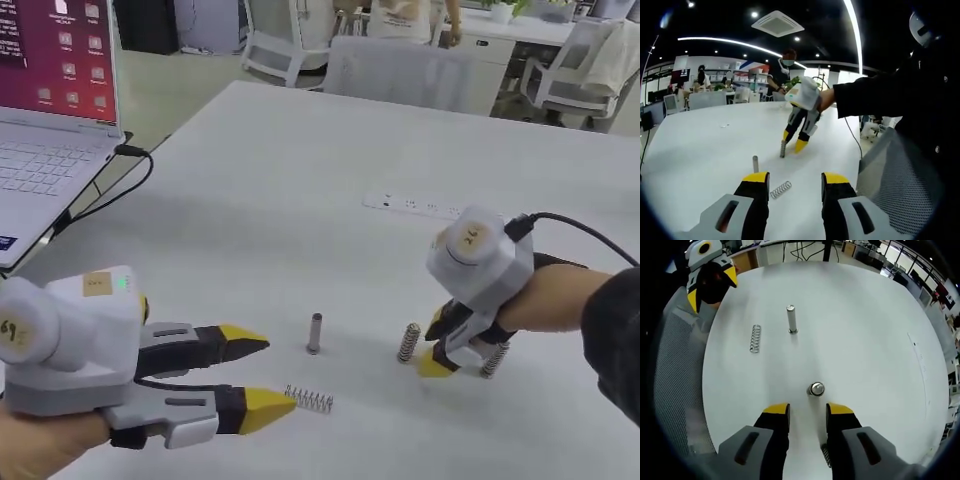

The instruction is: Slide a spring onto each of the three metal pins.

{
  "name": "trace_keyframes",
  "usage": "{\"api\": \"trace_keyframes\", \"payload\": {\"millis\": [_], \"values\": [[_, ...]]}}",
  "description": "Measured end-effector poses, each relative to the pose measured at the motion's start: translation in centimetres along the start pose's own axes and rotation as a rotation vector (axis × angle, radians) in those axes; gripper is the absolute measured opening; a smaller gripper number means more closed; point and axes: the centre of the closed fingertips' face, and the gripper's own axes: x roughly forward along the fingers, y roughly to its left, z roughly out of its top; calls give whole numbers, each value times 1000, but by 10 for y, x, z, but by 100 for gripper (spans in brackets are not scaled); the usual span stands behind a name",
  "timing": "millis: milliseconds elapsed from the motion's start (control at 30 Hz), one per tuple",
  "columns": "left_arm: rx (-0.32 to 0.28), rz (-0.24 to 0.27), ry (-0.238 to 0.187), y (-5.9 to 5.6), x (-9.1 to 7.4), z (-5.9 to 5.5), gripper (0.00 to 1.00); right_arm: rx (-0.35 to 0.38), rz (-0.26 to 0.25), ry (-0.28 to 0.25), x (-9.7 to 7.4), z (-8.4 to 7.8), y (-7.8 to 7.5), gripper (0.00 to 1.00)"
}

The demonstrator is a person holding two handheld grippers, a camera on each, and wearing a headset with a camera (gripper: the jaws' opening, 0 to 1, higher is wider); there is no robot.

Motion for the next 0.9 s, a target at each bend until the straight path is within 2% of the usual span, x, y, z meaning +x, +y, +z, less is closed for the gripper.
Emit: {"api": "trace_keyframes", "payload": {"millis": [433,900], "values": [[2,-5,0,-2,0,0,35,5,2,0,-3,-5,9,26],[2,-11,2,-4,2,0,35,9,8,-15,-5,-10,28,26]]}}
